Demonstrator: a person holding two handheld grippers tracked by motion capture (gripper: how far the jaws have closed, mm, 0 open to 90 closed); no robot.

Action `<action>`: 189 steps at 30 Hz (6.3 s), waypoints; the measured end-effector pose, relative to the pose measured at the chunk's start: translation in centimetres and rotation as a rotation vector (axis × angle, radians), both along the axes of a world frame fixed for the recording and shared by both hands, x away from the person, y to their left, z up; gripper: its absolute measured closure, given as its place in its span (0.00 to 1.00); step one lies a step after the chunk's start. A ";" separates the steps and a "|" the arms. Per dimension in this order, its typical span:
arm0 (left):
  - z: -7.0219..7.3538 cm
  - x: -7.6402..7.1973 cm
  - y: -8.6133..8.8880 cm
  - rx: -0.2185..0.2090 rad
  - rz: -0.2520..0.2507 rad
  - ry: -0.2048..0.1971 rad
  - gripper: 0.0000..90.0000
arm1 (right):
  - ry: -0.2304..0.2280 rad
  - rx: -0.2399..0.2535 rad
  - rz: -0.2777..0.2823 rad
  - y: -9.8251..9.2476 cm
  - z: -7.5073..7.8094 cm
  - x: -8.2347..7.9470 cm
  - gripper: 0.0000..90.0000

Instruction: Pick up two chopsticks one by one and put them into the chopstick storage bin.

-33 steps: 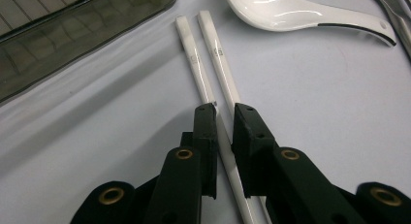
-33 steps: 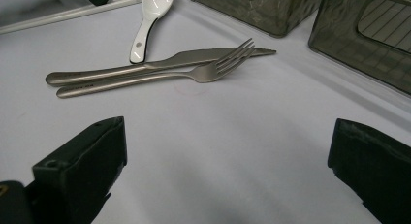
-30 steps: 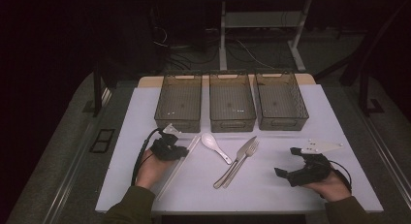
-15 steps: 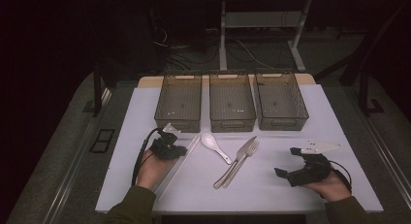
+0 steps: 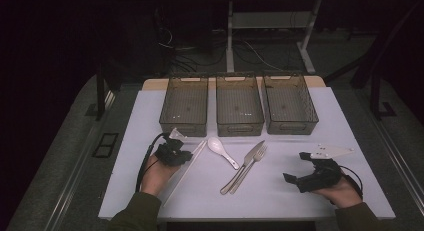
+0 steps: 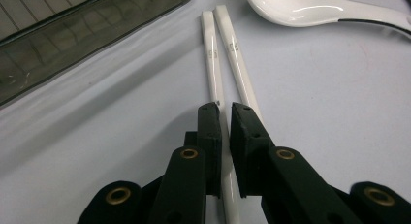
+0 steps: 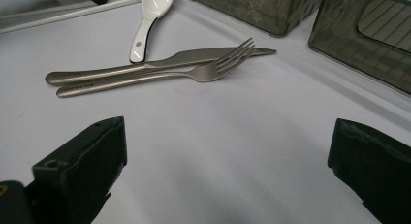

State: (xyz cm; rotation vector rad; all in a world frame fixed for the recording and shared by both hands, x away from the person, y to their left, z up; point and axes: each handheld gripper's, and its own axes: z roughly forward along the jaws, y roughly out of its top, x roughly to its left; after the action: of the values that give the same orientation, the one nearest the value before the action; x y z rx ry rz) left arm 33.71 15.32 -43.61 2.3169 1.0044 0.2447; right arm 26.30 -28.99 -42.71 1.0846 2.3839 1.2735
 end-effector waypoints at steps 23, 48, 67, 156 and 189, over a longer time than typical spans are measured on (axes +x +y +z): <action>1.1 -0.3 1.0 -0.079 -0.009 -0.006 0.93 | 0.004 0.001 -0.002 0.0 0.0 0.0 0.01; 4.5 -0.1 0.7 -0.202 -0.058 -0.056 0.93 | 0.006 0.002 -0.005 -0.1 0.0 0.1 0.01; 7.5 1.9 0.5 -0.223 -0.067 -0.092 0.93 | 0.012 0.009 -0.015 -0.2 -0.1 0.1 0.01; 7.7 17.6 0.9 -0.205 0.094 -0.141 0.93 | 0.035 0.030 -0.041 -0.8 -0.3 0.1 0.01; 7.4 15.9 -0.5 -0.216 0.072 -0.137 0.73 | 0.027 0.024 -0.036 -0.9 -0.4 0.1 0.01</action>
State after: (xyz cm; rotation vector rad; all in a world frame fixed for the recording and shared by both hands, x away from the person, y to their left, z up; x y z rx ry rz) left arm 49.65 14.77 -36.23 2.0437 0.9953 0.3035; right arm 26.44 -29.92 -43.07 1.1536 2.3631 1.2874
